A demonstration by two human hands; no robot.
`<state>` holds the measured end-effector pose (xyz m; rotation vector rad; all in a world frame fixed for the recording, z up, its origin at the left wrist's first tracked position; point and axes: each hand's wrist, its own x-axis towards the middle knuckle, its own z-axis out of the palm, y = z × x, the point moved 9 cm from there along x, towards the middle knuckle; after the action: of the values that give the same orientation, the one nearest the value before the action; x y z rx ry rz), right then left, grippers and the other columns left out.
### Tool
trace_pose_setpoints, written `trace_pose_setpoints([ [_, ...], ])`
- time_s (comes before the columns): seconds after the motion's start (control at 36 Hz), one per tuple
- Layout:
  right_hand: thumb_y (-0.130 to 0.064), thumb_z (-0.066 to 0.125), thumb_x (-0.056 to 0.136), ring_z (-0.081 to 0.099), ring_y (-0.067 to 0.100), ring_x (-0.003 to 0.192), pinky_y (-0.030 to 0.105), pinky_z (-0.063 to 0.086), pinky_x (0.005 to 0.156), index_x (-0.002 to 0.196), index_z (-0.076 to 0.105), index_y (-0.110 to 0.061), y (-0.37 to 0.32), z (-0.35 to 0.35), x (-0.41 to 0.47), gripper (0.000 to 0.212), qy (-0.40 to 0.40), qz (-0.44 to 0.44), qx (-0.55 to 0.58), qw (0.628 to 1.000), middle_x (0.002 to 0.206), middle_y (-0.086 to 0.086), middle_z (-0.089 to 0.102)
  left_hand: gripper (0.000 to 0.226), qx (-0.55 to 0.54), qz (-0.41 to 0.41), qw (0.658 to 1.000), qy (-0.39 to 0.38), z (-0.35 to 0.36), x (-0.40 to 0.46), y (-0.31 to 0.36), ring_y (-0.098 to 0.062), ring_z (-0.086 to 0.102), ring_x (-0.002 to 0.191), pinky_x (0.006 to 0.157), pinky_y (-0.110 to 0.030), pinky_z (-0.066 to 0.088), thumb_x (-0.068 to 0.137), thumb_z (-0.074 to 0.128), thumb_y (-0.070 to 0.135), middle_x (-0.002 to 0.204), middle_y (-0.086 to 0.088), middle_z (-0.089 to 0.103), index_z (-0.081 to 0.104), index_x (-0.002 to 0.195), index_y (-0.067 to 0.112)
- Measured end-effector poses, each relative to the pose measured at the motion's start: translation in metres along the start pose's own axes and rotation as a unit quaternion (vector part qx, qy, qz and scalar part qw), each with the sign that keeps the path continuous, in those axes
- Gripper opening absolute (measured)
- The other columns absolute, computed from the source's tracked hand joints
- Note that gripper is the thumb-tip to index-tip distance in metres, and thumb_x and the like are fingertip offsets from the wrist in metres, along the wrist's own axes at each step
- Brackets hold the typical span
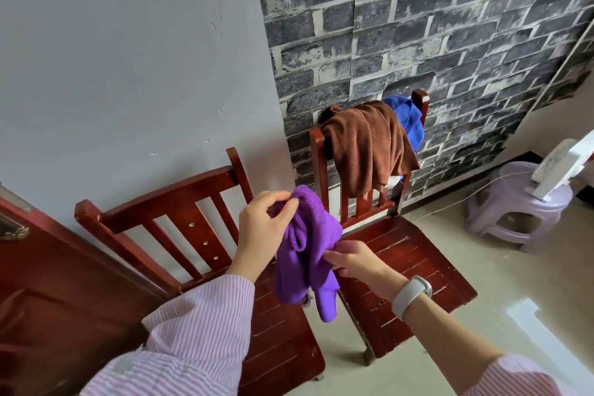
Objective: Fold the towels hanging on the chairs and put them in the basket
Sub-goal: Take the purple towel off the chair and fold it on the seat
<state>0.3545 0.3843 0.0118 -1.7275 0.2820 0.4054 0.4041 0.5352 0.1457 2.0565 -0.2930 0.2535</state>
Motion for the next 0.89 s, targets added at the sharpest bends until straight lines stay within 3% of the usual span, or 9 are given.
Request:
trace_pose_setpoints([
  [0.08,-0.001,0.057,0.085,0.048,0.009,0.056,0.02,0.04,0.055,0.069,0.053,-0.012,-0.01,-0.008,0.006,0.02,0.069,-0.044,0.047,0.996,0.064,0.003,0.052,0.014,0.01,-0.016,1.0,0.009,-0.012,0.002,-0.006,-0.004,0.06,0.083,0.073,-0.014,0.049,0.085,0.064,0.019,0.09,0.003,0.066,0.069,0.097,0.015],
  [0.22,-0.009,0.058,0.084,0.055,0.022,0.074,0.041,0.046,0.07,0.074,0.059,-0.011,-0.019,-0.039,0.009,0.011,0.166,-0.068,0.107,0.978,0.077,0.012,0.059,0.009,0.007,-0.068,0.998,0.001,-0.038,0.007,-0.037,-0.007,0.062,0.083,0.075,-0.015,0.047,0.083,0.065,0.013,0.088,0.003,0.068,0.069,0.088,0.019],
  [0.28,-0.011,0.056,0.085,0.055,0.022,0.076,0.041,0.047,0.072,0.076,0.06,-0.015,-0.026,-0.051,0.011,0.011,0.175,-0.073,0.121,0.974,0.078,0.009,0.06,0.015,-0.008,-0.087,0.996,0.013,-0.052,0.01,-0.052,0.001,0.062,0.081,0.079,-0.018,0.048,0.082,0.065,0.008,0.086,0.006,0.069,0.069,0.085,0.023],
  [0.36,-0.014,0.057,0.084,0.053,0.014,0.067,0.034,0.044,0.063,0.073,0.061,-0.016,-0.042,-0.074,0.009,0.013,0.221,-0.099,0.115,0.963,0.071,0.003,0.058,0.019,-0.013,-0.098,0.994,0.056,-0.082,0.015,-0.067,0.011,0.059,0.073,0.076,-0.009,0.047,0.082,0.062,0.002,0.089,0.001,0.069,0.069,0.091,0.018],
  [0.44,-0.012,0.055,0.084,0.046,0.009,0.057,0.026,0.037,0.052,0.07,0.059,-0.016,-0.052,-0.099,0.006,0.016,0.271,-0.109,0.127,0.948,0.064,0.002,0.052,0.02,-0.015,-0.122,0.988,0.095,-0.115,0.019,-0.086,-0.007,0.062,0.085,0.089,-0.025,0.048,0.083,0.061,0.003,0.093,-0.001,0.068,0.07,0.096,0.014],
  [0.53,-0.014,0.057,0.079,0.045,0.014,0.063,0.029,0.036,0.056,0.069,0.058,-0.017,-0.058,-0.118,0.005,0.01,0.298,-0.102,0.171,0.934,0.067,0.003,0.051,0.021,-0.02,-0.131,0.983,0.125,-0.142,0.023,-0.098,-0.017,0.062,0.094,0.096,-0.036,0.047,0.084,0.06,0.004,0.096,-0.002,0.068,0.069,0.1,0.015],
  [0.67,-0.002,0.048,0.084,0.04,0.011,0.059,0.027,0.033,0.056,0.064,0.051,-0.019,-0.083,-0.112,0.01,0.026,0.264,-0.111,0.237,0.928,0.062,0.0,0.044,0.022,-0.049,-0.128,0.983,0.123,-0.16,0.031,-0.097,-0.014,0.059,0.09,0.09,-0.028,0.045,0.087,0.057,0.004,0.096,-0.002,0.065,0.066,0.104,0.015],
  [0.81,-0.02,0.054,0.089,0.035,0.011,0.055,0.025,0.028,0.05,0.065,0.049,-0.02,-0.096,-0.101,0.017,0.024,0.243,-0.107,0.249,0.932,0.062,-0.003,0.035,0.02,-0.061,-0.111,0.982,0.141,-0.172,0.034,-0.093,0.001,0.059,0.077,0.079,-0.012,0.046,0.083,0.062,0.004,0.083,0.011,0.065,0.067,0.098,0.017],
  [0.89,-0.017,0.057,0.087,0.037,0.012,0.055,0.027,0.03,0.051,0.068,0.052,-0.02,-0.1,-0.105,0.016,0.02,0.281,-0.124,0.227,0.924,0.064,-0.001,0.04,0.021,-0.042,-0.115,0.979,0.16,-0.185,0.031,-0.102,0.005,0.058,0.07,0.071,-0.004,0.044,0.081,0.063,0.002,0.086,0.001,0.067,0.067,0.096,0.017],
])
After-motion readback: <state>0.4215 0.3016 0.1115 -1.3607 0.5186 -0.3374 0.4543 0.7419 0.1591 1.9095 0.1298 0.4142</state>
